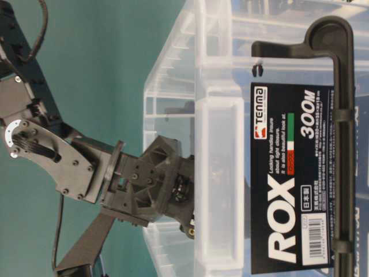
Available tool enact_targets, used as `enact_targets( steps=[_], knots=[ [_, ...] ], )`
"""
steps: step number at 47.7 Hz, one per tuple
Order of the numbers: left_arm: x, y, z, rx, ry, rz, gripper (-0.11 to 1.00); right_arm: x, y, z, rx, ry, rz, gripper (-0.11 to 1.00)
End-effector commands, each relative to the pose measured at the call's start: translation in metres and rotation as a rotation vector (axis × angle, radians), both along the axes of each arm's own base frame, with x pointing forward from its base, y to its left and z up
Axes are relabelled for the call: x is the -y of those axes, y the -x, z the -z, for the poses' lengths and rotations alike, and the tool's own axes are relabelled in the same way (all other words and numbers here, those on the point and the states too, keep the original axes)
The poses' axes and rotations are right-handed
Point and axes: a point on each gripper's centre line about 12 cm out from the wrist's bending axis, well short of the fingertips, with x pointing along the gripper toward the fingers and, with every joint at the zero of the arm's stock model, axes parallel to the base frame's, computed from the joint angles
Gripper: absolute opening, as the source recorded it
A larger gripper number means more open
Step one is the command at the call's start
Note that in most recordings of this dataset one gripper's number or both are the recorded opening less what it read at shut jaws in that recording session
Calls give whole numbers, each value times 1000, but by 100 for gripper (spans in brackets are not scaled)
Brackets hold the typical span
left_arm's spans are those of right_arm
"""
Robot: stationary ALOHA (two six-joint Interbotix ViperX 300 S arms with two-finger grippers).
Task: Pick the box from inside the plastic case
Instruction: 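Lower the right gripper around the top black box in the case, then close the right gripper on the black box and lift it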
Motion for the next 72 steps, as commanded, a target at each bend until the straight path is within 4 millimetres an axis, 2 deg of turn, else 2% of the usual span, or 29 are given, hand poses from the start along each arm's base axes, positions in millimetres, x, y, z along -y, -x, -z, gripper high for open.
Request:
enact_targets(
  steps=[1, 24, 47, 53, 57, 61, 65, 72],
  knots=[
    [0, -2, -13, 32, -2, -1, -6, 1, -2, 1, 10, -2, 4, 99],
    [0, 1, -16, 47, -4, -1, -6, 15, -2, 13, -8, 6, 18, 99],
    [-1, 1, -16, 49, -5, -3, -6, 24, -2, 34, -40, 23, 26, 99],
    [0, 1, -16, 49, -4, -1, -6, 25, -4, 27, -10, 26, 30, 93],
    [-1, 1, -16, 49, -4, -3, -6, 25, -5, 16, 12, 28, 31, 78],
    [-1, 2, -17, 52, -4, -3, -6, 27, -5, -5, 58, 33, 36, 61],
    [-1, 3, -18, 57, -3, -3, -6, 32, -4, -24, 91, 36, 47, 61],
    [-1, 4, -20, 64, -4, -3, -6, 51, 8, -59, 118, 33, 90, 61]
  ],
)
